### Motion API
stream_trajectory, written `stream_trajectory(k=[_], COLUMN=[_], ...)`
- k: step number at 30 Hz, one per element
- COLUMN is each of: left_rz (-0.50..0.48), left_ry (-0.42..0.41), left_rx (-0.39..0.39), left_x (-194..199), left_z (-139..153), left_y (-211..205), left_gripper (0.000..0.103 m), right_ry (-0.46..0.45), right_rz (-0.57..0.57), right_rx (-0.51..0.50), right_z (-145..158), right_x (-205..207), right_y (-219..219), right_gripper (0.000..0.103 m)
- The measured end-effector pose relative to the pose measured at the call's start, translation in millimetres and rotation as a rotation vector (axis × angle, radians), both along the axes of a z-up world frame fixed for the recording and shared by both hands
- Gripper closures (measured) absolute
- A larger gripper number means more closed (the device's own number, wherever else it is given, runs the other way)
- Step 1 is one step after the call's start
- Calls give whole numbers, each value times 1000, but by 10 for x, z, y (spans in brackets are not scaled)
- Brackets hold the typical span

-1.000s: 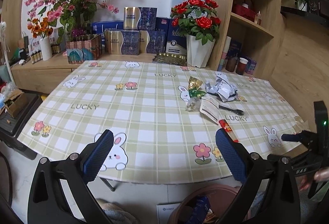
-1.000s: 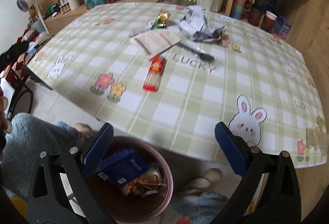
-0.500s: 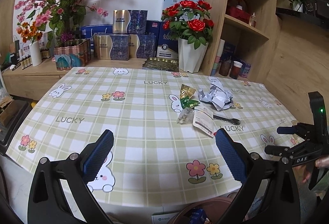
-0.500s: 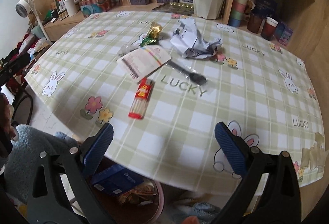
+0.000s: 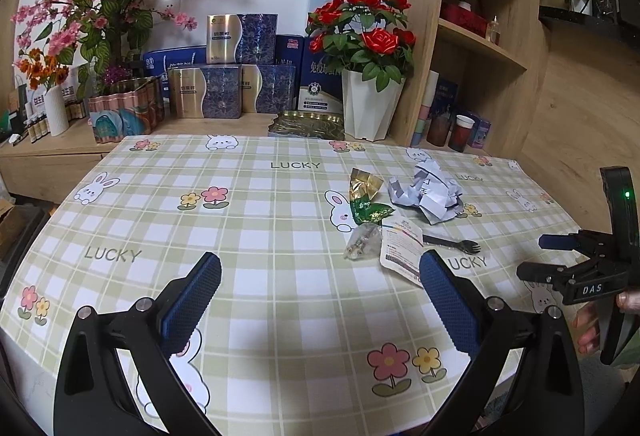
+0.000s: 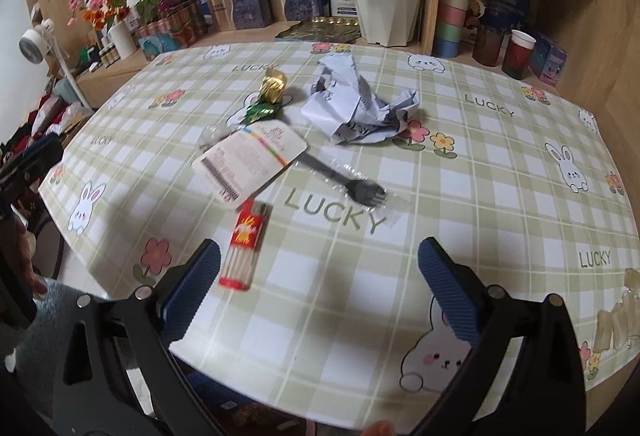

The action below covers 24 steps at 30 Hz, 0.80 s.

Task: Collect trash
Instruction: 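Grasp the crumpled white paper with the right gripper while the left grasps the gold candy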

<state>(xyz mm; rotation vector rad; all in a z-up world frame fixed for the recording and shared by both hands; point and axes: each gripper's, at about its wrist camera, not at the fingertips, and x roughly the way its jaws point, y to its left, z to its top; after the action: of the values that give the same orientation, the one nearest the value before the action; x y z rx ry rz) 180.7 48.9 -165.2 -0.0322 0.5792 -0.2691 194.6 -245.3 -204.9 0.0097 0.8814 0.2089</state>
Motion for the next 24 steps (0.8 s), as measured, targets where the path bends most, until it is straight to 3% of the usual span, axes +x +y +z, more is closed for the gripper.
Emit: stream_trajectory(k=[6, 13, 24], left_rz=[-6, 14, 15], left_ry=[26, 75, 148], left_rx=[6, -2, -42], left_x=[167, 366, 674], left_z=[-52, -106, -197], left_y=[-13, 61, 15], left_gripper=[6, 6, 6], right_ry=[17, -53, -101], right_rz=[12, -12, -31], right_rx=[-35, -94, -109], right_z=[-50, 32, -60], right_x=[242, 646, 1554], right_y=[10, 18, 54], right_gripper=[6, 6, 7])
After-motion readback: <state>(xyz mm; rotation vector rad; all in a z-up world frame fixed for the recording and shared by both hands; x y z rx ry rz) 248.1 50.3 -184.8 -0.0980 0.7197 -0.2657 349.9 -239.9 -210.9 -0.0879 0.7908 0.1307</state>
